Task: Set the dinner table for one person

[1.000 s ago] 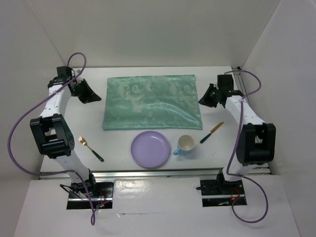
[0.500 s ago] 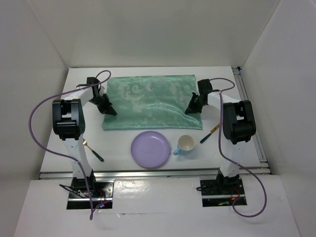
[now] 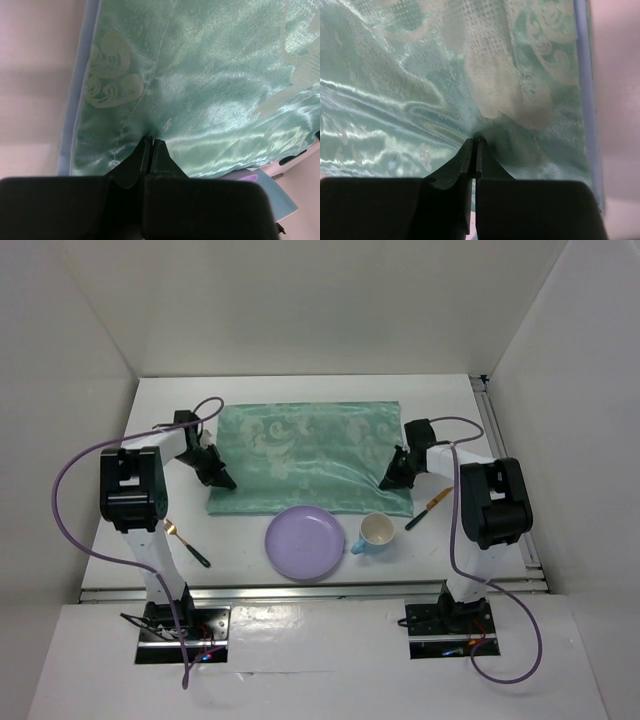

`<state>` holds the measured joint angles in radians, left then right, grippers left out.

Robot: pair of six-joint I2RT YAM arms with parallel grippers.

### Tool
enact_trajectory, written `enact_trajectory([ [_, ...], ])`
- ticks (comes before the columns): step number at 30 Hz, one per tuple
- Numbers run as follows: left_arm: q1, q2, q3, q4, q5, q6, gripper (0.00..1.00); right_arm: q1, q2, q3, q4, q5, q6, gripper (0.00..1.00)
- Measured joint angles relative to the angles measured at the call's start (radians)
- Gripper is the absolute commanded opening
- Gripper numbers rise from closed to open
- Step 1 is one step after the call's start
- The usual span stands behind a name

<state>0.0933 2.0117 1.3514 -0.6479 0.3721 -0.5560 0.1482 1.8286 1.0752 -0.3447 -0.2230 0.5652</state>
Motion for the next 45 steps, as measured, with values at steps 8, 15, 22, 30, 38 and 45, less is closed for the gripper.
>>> enact_trajectory([
  [8, 0.003, -0.033, -0.043, 0.003, -0.015, 0.000, 0.00, 0.000, -0.087, -0.107, 0.006, 0.008, 0.013, 0.00],
  [15, 0.002, -0.050, -0.053, -0.026, -0.055, 0.002, 0.17, 0.003, -0.097, -0.113, -0.005, 0.018, 0.016, 0.00],
  [22, 0.008, -0.080, 0.023, -0.121, -0.142, 0.037, 0.55, 0.006, -0.154, 0.002, -0.135, 0.061, 0.008, 0.39],
  [30, 0.007, -0.264, 0.160, -0.198, -0.159, 0.062, 0.74, 0.010, -0.423, 0.158, -0.227, 0.101, -0.035, 0.80],
  [38, 0.000, -0.442, 0.165, -0.218, -0.134, 0.081, 0.74, 0.076, -0.792, -0.061, -0.428, 0.092, 0.013, 0.89],
  [45, -0.014, -0.509, 0.131, -0.191, -0.097, 0.082, 0.74, 0.171, -0.890, -0.252, -0.520, 0.060, 0.117, 0.83],
])
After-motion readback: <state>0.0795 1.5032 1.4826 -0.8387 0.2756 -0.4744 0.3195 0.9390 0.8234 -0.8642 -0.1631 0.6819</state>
